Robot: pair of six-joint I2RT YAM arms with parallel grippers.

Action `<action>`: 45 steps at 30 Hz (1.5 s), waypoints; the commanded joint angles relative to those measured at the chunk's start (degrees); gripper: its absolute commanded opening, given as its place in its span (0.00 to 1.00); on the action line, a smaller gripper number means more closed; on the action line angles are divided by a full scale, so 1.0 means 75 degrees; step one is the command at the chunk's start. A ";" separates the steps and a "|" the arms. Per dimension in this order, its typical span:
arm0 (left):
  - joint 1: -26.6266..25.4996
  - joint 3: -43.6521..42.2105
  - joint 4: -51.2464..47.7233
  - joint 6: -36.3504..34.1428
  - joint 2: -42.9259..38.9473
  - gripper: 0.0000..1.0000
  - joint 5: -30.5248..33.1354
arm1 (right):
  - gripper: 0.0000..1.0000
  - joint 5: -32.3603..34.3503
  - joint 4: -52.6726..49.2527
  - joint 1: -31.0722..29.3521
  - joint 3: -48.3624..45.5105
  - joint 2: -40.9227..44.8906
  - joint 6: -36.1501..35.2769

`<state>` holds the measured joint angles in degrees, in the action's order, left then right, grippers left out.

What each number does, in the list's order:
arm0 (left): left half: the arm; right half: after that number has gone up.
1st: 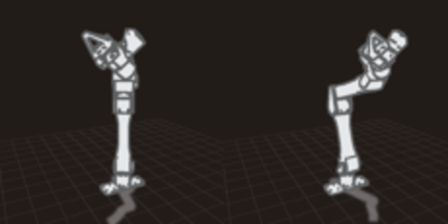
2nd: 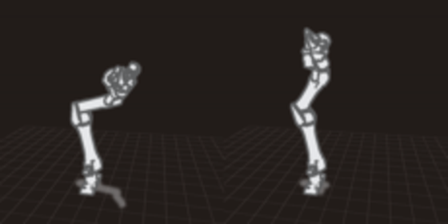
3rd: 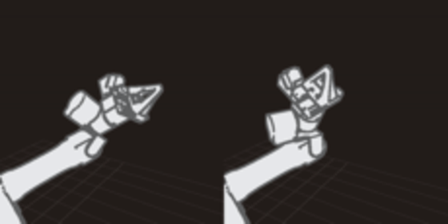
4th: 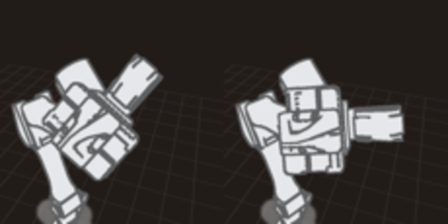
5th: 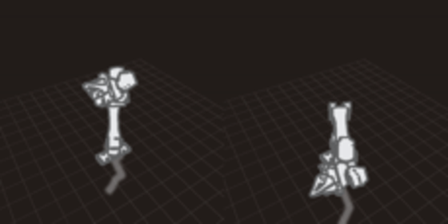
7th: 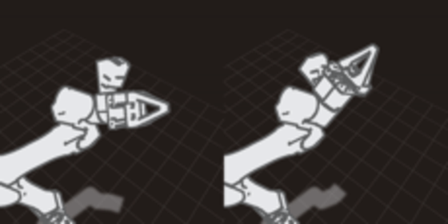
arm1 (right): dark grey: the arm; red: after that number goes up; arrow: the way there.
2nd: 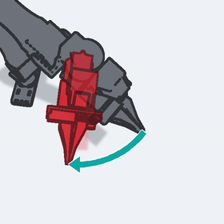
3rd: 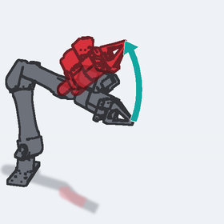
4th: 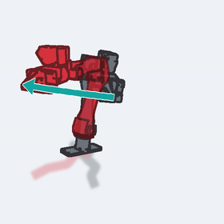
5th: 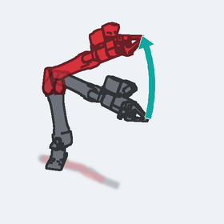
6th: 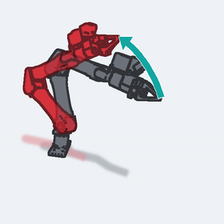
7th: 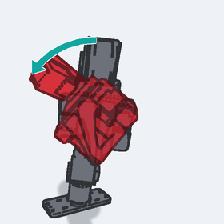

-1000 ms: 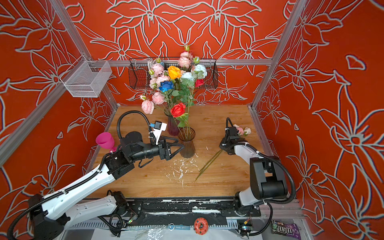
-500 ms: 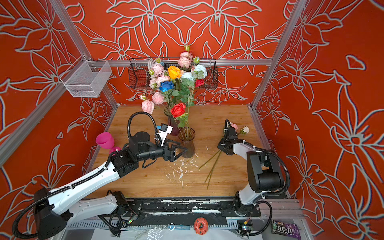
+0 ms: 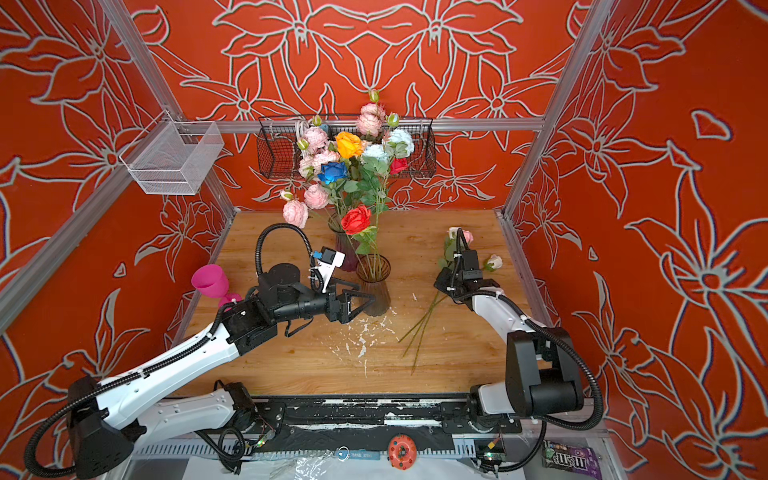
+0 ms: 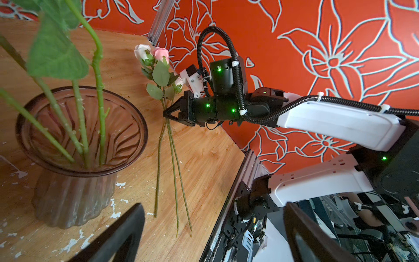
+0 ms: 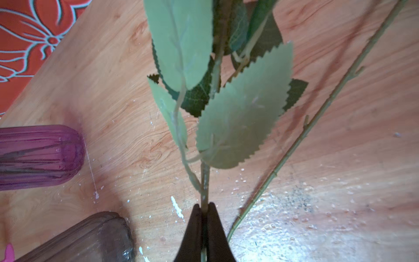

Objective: Arrange the flowers into the vase
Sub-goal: 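Move the right gripper down to the pink rose stem while left gripper holds brown vase, then close the right gripper on the pink rose stem below its leaves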

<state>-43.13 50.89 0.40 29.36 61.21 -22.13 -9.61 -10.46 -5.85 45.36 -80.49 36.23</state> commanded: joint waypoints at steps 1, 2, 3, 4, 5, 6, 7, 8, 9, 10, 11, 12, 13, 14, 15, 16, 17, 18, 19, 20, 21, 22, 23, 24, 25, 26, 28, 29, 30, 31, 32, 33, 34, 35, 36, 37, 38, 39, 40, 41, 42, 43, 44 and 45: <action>-0.0026 0.0107 0.0011 -0.0123 -0.0075 0.95 0.0033 | 0.06 -0.0444 0.0025 -0.0095 0.0209 -0.0314 -0.0166; -0.0026 0.0110 0.0005 -0.0119 -0.0066 0.95 0.0034 | 0.06 -0.0587 0.0069 -0.0096 0.0237 -0.0459 -0.0160; -0.0026 0.0105 0.0016 -0.0121 -0.0054 0.95 0.0034 | 0.07 -0.0871 0.0199 -0.0106 0.0224 -0.0597 -0.0113; -0.0026 0.0109 0.0016 -0.0124 -0.0047 0.95 0.0036 | 0.07 -0.1125 0.0409 -0.0117 0.0204 -0.0747 -0.0050; -0.0026 0.0110 0.0016 -0.0119 -0.0045 0.95 0.0030 | 0.08 -0.1258 0.0511 -0.0145 0.0212 -0.0859 0.0001; -0.0026 0.0111 0.0016 -0.0128 -0.0032 0.95 0.0031 | 0.10 -0.1285 0.0506 -0.0178 0.0268 -0.0961 0.0021; -0.0026 0.0114 0.0005 -0.0126 -0.0031 0.95 0.0031 | 0.14 -0.1261 0.0481 -0.0192 0.0301 -0.1003 -0.0010; -0.0026 0.0121 -0.0013 -0.0150 -0.0029 0.95 0.0050 | 0.18 -0.1217 0.0507 -0.0205 0.0303 -0.1011 -0.0025; -0.0026 0.0125 -0.0030 -0.0156 -0.0029 0.95 0.0076 | 0.22 -0.1156 0.0539 -0.0204 0.0274 -0.0979 -0.0014; -0.0026 0.0138 -0.0052 -0.0165 -0.0040 0.96 0.0097 | 0.23 -0.1127 0.0540 -0.0204 0.0257 -0.0943 -0.0025; -0.0026 0.0135 -0.0054 -0.0176 -0.0048 0.96 0.0112 | 0.23 -0.1077 0.0516 -0.0205 0.0249 -0.0890 -0.0052; -0.0026 0.0128 -0.0045 -0.0182 -0.0062 0.96 0.0104 | 0.23 -0.1003 0.0519 -0.0202 0.0202 -0.0821 -0.0062; -0.0026 0.0135 -0.0042 -0.0184 -0.0074 0.96 0.0115 | 0.23 -0.0932 0.0526 -0.0203 0.0159 -0.0770 -0.0063; -0.0026 0.0120 -0.0042 -0.0178 -0.0070 0.96 0.0123 | 0.23 -0.0841 0.0491 -0.0201 0.0119 -0.0704 -0.0081; -0.0026 0.0134 -0.0053 -0.0177 -0.0084 0.96 0.0120 | 0.23 -0.0710 0.0398 -0.0211 0.0116 -0.0661 -0.0110; -0.0026 0.0128 -0.0054 -0.0190 -0.0087 0.96 0.0126 | 0.23 -0.0598 0.0297 -0.0201 0.0114 -0.0648 -0.0118; -0.0023 0.0134 -0.0054 -0.0189 -0.0078 0.96 0.0118 | 0.24 -0.0495 0.0202 -0.0208 0.0116 -0.0647 -0.0136; -0.0023 0.0130 -0.0052 -0.0182 -0.0078 0.96 0.0109 | 0.24 -0.0477 0.0156 -0.0206 0.0118 -0.0667 -0.0154; -0.0026 0.0138 -0.0045 -0.0181 -0.0074 0.96 0.0109 | 0.24 -0.0478 0.0142 -0.0212 0.0107 -0.0689 -0.0158; -0.0026 0.0128 -0.0054 -0.0183 -0.0075 0.96 0.0107 | 0.24 -0.0483 0.0142 -0.0205 0.0088 -0.0713 -0.0131; -0.0026 0.0139 -0.0053 -0.0180 -0.0067 0.96 0.0108 | 0.24 -0.0542 0.0161 -0.0202 0.0080 -0.0745 -0.0108; -0.0026 0.0135 -0.0054 -0.0187 -0.0064 0.96 0.0108 | 0.24 -0.0592 0.0194 -0.0215 0.0080 -0.0771 -0.0091; -0.0026 0.0132 -0.0054 -0.0190 -0.0058 0.96 0.0114 | 0.24 -0.0654 0.0239 -0.0215 0.0080 -0.0822 -0.0054; -0.0026 0.0135 -0.0054 -0.0189 -0.0049 0.96 0.0114 | 0.24 -0.0743 0.0268 -0.0215 0.0114 -0.0908 -0.0022; -0.0026 0.0134 -0.0060 -0.0206 -0.0034 0.96 0.0121 | 0.24 -0.0842 0.0299 -0.0215 0.0148 -0.1002 0.0008; -0.0025 0.0128 -0.0063 -0.0210 -0.0036 0.96 0.0125 | 0.24 -0.0961 0.0309 -0.0227 0.0199 -0.1117 0.0024; -0.0027 0.0140 -0.0074 -0.0222 -0.0029 0.96 0.0135 | 0.24 -0.0999 0.0348 -0.0273 0.0267 -0.1338 0.0076; -0.0026 0.0142 -0.0080 -0.0230 -0.0029 0.96 0.0140 | 0.24 -0.0964 0.0346 -0.0295 0.0288 -0.1430 0.0108; -0.0026 0.0152 -0.0089 -0.0233 -0.0029 0.96 0.0139 | 0.24 -0.0946 0.0351 -0.0321 0.0308 -0.1532 0.0134; -0.0026 0.0150 -0.0087 -0.0239 -0.0028 0.96 0.0154 | 0.24 -0.0962 0.0379 -0.0345 0.0314 -0.1623 0.0155; -0.0026 0.0149 -0.0089 -0.0245 -0.0034 0.96 0.0161 | 0.24 -0.1009 0.0435 -0.0358 0.0316 -0.1691 0.0199; -0.0026 0.0150 -0.0088 -0.0255 -0.0039 0.96 0.0170 | 0.24 -0.1101 0.0506 -0.0389 0.0327 -0.1775 0.0208; -0.0026 0.0151 -0.0089 -0.0259 -0.0038 0.96 0.0166 | 0.24 -0.1173 0.0533 -0.0420 0.0366 -0.1862 0.0197; -0.0026 0.0145 -0.0097 -0.0253 -0.0029 0.96 0.0171 | 0.24 -0.1197 0.0537 -0.0441 0.0401 -0.1928 0.0177; -0.0026 0.0152 -0.0093 -0.0258 -0.0029 0.96 0.0170 | 0.24 -0.1195 0.0533 -0.0472 0.0430 -0.1979 0.0156; -0.0026 0.0149 -0.0095 -0.0259 -0.0029 0.96 0.0167 | 0.23 -0.1139 0.0528 -0.0494 0.0437 -0.2011 0.0161; -0.0026 0.0152 -0.0109 -0.0256 -0.0028 0.96 0.0162 | 0.23 -0.1071 0.0516 -0.0486 0.0440 -0.2021 0.0163; -0.0026 0.0153 -0.0109 -0.0270 -0.0033 0.96 0.0159 | 0.23 -0.0979 0.0516 -0.0502 0.0412 -0.2012 0.0185; -0.0026 0.0162 -0.0108 -0.0275 -0.0030 0.96 0.0165 | 0.23 -0.0898 0.0544 -0.0502 0.0377 -0.1980 0.0195; -0.0026 0.0153 -0.0112 -0.0282 -0.0051 0.96 0.0174 | 0.22 -0.0856 0.0561 -0.0509 0.0353 -0.1952 0.0197; -0.0026 0.0155 -0.0118 -0.0288 -0.0060 0.96 0.0192 | 0.20 -0.0829 0.0563 -0.0509 0.0341 -0.1928 0.0156; -0.0026 0.0144 -0.0115 -0.0287 -0.0068 0.96 0.0186 | 0.20 -0.0802 0.0498 -0.0509 0.0367 -0.1892 0.0106; -0.0026 0.0142 -0.0111 -0.0291 -0.0075 0.96 0.0189 | 0.20 -0.0757 0.0412 -0.0515 0.0412 -0.1878 0.0063; -0.0026 0.0148 -0.0112 -0.0291 -0.0060 0.96 0.0189 | 0.21 -0.0689 0.0309 -0.0521 0.0452 -0.1839 0.0033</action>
<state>-43.13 50.89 -0.60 28.08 61.21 -20.86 -16.82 -6.72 -9.37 47.29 -94.83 36.49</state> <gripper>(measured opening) 0.960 0.206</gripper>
